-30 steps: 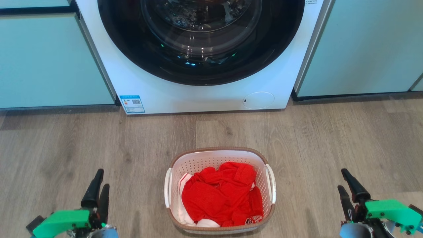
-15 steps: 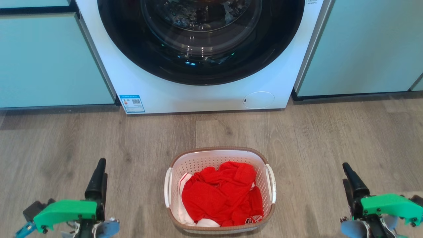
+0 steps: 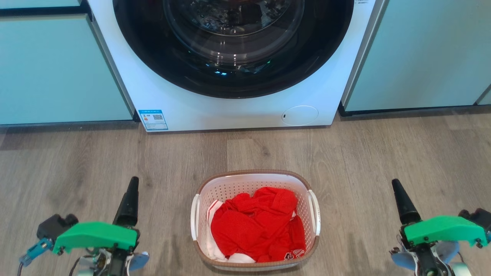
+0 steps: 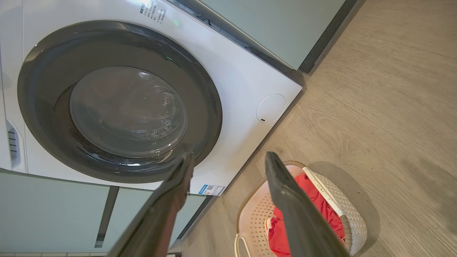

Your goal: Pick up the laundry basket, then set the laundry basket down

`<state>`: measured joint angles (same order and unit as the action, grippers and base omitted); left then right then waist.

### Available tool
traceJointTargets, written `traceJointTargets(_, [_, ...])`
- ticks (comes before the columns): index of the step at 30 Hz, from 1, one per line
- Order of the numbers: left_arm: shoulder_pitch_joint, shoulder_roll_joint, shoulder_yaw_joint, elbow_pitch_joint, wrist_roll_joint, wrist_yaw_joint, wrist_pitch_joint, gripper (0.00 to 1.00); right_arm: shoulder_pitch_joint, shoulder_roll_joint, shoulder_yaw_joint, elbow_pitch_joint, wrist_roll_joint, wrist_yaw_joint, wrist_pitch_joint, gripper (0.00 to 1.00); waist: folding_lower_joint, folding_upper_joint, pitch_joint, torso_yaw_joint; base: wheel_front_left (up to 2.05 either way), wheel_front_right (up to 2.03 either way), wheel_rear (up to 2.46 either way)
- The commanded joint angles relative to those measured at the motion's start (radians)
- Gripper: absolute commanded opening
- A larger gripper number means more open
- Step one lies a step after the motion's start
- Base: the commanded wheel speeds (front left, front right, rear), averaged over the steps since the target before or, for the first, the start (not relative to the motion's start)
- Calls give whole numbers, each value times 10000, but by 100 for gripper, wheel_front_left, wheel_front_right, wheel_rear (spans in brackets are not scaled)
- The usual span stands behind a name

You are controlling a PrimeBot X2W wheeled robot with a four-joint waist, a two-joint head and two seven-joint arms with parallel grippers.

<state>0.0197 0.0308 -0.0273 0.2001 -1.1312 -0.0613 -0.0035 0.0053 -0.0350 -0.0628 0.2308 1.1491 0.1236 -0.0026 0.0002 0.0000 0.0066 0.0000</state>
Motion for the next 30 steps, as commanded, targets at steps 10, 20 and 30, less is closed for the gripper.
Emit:
traceJointTargets(10, [-523,427,-527,-531,1971,473,-376,100,-369,-76,395,-618,-1637,28,-393,100,-2,0,-12,-21,0,0,0])
traceJointTargets(20, [-521,723,-1088,-405,3169,987,-669,100,-291,-86,546,-734,-2981,34,-686,100,-2,0,-67,-35,0,0,0])
traceJointTargets(30, [-470,968,-1402,-513,4282,1504,-962,100,-193,-96,614,-873,-4276,40,-978,100,-2,0,-129,-61,0,0,0])
